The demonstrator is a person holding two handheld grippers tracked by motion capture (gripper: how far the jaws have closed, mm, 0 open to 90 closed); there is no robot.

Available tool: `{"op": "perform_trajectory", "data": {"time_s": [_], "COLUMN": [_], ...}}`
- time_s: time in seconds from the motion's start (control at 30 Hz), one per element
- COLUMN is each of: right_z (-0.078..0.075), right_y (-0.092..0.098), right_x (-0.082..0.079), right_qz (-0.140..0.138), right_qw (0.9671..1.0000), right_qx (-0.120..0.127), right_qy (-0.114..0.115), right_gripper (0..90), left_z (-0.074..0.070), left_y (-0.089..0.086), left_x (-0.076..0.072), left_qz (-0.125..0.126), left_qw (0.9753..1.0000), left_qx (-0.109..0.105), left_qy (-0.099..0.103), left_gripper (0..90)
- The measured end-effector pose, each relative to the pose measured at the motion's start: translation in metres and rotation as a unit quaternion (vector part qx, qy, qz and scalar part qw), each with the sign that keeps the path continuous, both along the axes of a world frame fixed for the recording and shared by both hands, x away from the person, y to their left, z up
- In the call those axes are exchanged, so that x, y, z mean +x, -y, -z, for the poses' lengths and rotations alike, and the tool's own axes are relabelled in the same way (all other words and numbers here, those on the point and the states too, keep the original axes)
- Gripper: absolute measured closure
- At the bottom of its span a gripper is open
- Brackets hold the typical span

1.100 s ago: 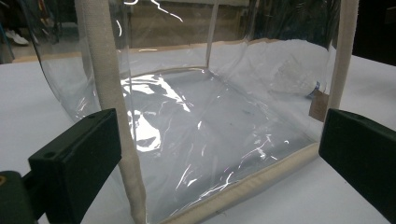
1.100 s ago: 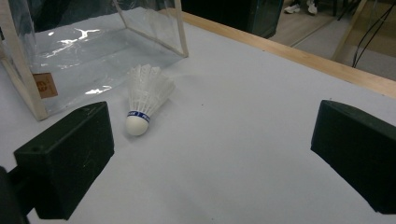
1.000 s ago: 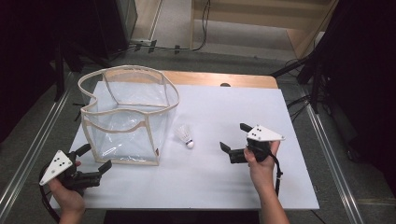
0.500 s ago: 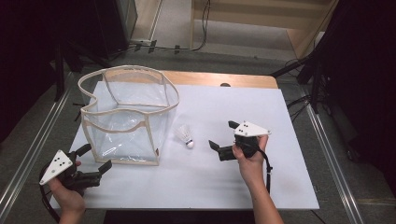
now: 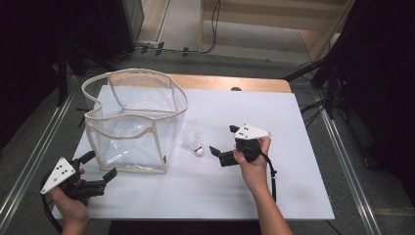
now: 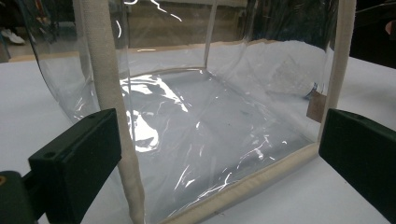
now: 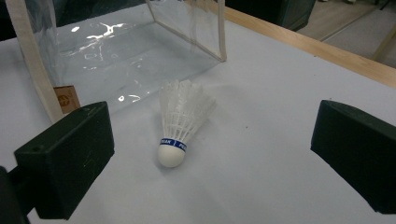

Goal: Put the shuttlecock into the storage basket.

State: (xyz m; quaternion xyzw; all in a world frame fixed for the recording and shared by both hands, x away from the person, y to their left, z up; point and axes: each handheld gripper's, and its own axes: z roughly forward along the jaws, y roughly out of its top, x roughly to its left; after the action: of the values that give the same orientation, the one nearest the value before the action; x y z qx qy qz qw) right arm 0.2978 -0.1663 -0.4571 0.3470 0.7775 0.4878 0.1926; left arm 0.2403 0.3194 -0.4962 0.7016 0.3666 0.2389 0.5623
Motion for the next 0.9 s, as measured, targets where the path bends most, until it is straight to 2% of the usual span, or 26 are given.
{"op": "perform_trajectory", "data": {"time_s": [0.63, 0.77, 0.9], "right_z": [0.005, 0.007, 0.009], "right_y": [-0.022, -0.027, -0.034], "right_x": [0.011, 0.013, 0.015], "right_qz": [-0.016, -0.02, -0.024], "right_qw": [0.9995, 0.9995, 0.9989], "right_qx": [-0.009, -0.011, -0.019], "right_qy": [-0.024, -0.023, -0.037], "right_gripper": [0.0, 0.0, 0.0], "left_z": [0.0, 0.0, 0.0], "left_y": [-0.001, -0.001, -0.001], "left_x": [0.0, 0.0, 0.0], "left_qz": [0.002, 0.003, 0.004], "left_qw": [1.0, 1.0, 1.0], "left_qx": [-0.002, -0.004, -0.005], "left_qy": [0.0, 0.0, 0.0], "left_gripper": [0.0, 0.0, 0.0]}}
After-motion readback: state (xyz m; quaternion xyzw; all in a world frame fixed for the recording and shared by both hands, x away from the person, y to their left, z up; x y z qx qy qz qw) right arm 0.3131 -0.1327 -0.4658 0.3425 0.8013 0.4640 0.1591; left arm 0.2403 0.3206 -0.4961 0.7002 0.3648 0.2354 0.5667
